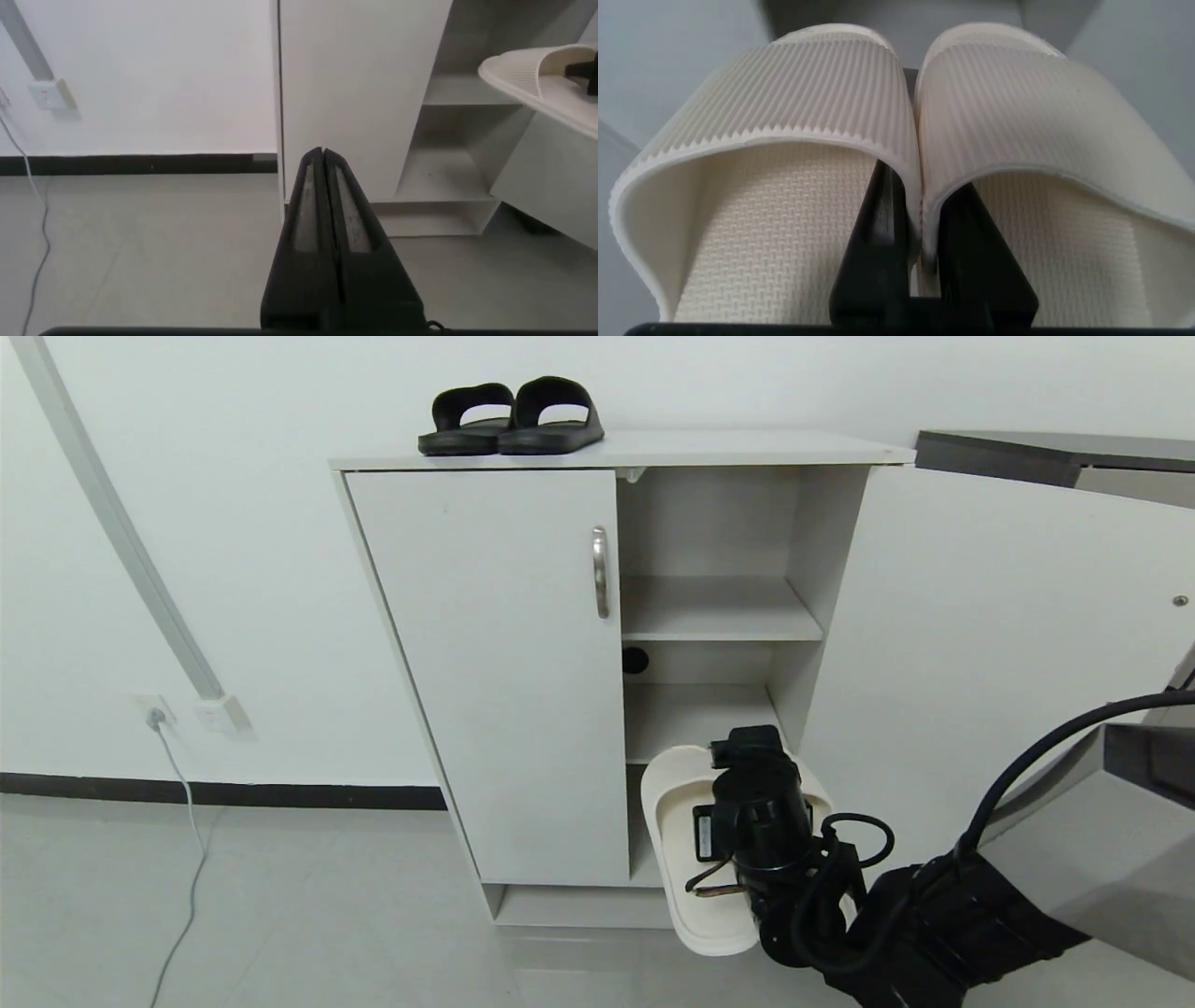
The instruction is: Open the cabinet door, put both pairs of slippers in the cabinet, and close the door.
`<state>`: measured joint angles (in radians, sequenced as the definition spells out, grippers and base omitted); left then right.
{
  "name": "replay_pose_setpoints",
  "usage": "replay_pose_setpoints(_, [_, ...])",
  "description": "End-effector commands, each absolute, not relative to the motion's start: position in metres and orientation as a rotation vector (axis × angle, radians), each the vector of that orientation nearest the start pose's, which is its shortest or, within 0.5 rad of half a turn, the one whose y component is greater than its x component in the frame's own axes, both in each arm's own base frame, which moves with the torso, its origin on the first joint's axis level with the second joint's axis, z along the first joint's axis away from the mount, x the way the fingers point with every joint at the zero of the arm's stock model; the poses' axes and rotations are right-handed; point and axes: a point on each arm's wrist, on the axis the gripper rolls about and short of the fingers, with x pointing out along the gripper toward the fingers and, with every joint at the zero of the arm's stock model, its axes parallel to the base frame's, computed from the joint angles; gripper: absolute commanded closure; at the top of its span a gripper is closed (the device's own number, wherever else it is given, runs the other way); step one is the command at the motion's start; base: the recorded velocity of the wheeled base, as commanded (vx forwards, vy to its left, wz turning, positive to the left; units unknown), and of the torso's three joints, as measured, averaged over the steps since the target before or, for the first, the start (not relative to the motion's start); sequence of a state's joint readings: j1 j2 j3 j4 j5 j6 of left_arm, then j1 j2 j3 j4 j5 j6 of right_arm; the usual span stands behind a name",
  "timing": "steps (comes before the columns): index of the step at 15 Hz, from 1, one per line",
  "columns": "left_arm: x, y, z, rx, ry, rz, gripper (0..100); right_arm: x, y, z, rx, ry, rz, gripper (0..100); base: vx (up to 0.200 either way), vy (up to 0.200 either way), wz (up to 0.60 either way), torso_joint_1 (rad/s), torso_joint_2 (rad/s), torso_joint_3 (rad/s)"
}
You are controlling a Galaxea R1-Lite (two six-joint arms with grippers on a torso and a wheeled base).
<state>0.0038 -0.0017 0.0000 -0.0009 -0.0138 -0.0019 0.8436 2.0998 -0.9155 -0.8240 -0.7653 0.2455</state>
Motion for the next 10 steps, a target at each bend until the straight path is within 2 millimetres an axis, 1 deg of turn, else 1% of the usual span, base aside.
replay_pose_setpoints(1, [-0.023, 0.0, 0.076, -0.003, 0.002, -0.011, 100, 0.264, 0.272, 0.084, -0.027, 0.27, 0.043, 100, 0.0, 0.0, 0.0, 0.0, 0.0, 0.0])
replay_pose_setpoints(4, [-0.023, 0.0, 0.075, -0.003, 0.0, -0.009, 100, 0.271, 0.27, 0.073, -0.034, 0.282, 0.027, 100, 0.0, 0.0, 0.0, 0.0, 0.0, 0.0])
replay_pose_setpoints(7, [-0.023, 0.0, 0.076, -0.002, 0.002, -0.011, 100, 0.284, 0.27, 0.048, -0.024, 0.287, 0.036, 100, 0.0, 0.0, 0.0, 0.0, 0.0, 0.0])
replay_pose_setpoints(8, [-0.023, 0.0, 0.075, 0.002, 0.0, -0.009, 100, 0.288, 0.274, 0.04, -0.013, 0.268, 0.072, 100, 0.0, 0.0, 0.0, 0.0, 0.0, 0.0])
replay_pose_setpoints(10, [-0.023, 0.0, 0.076, 0.0, 0.002, -0.009, 100, 0.291, 0.279, 0.038, -0.009, 0.243, 0.115, 100, 0.0, 0.0, 0.0, 0.0, 0.0, 0.0])
